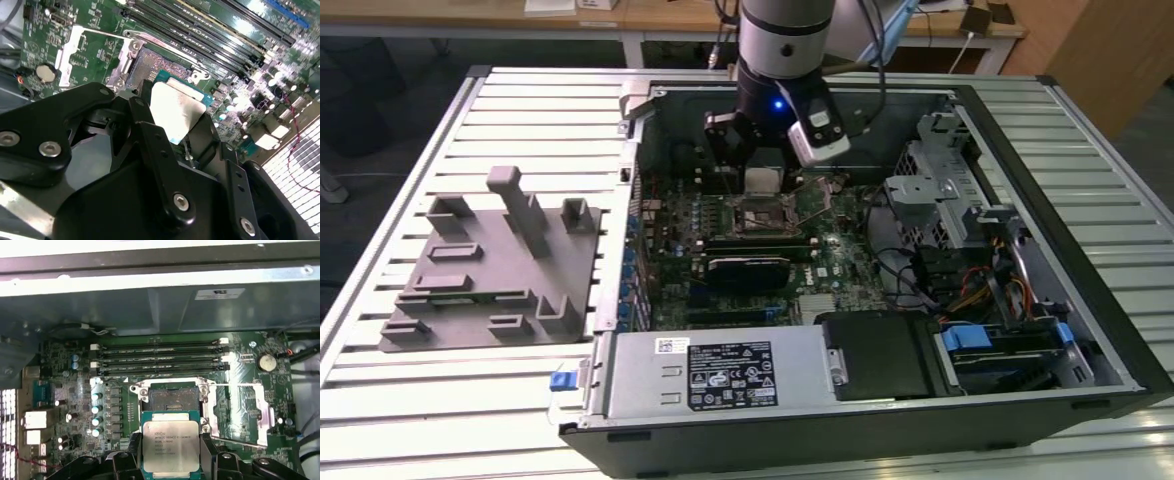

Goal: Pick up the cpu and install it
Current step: 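Place the cpu into insertion slot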

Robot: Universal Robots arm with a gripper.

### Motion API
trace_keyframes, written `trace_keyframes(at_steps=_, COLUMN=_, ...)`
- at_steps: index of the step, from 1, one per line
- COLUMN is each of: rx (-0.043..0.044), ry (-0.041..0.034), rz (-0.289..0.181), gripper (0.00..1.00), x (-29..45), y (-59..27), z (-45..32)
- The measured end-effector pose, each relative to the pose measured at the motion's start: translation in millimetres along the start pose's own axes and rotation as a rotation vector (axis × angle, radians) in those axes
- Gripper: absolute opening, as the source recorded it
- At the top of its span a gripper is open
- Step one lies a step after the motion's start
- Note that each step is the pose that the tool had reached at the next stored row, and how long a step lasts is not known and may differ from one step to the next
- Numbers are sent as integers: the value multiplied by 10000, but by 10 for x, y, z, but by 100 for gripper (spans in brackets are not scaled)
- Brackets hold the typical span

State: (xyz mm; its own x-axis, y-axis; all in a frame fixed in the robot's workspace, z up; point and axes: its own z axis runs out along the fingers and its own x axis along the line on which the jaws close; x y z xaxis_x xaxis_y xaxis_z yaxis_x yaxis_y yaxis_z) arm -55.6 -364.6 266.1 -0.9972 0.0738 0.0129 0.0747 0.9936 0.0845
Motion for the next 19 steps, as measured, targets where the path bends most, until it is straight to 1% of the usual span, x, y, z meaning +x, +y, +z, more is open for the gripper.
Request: trace_keyframes(at_steps=19, rx=-43, ry=-286, rz=3364, gripper=55, x=0, y=0, z=1)
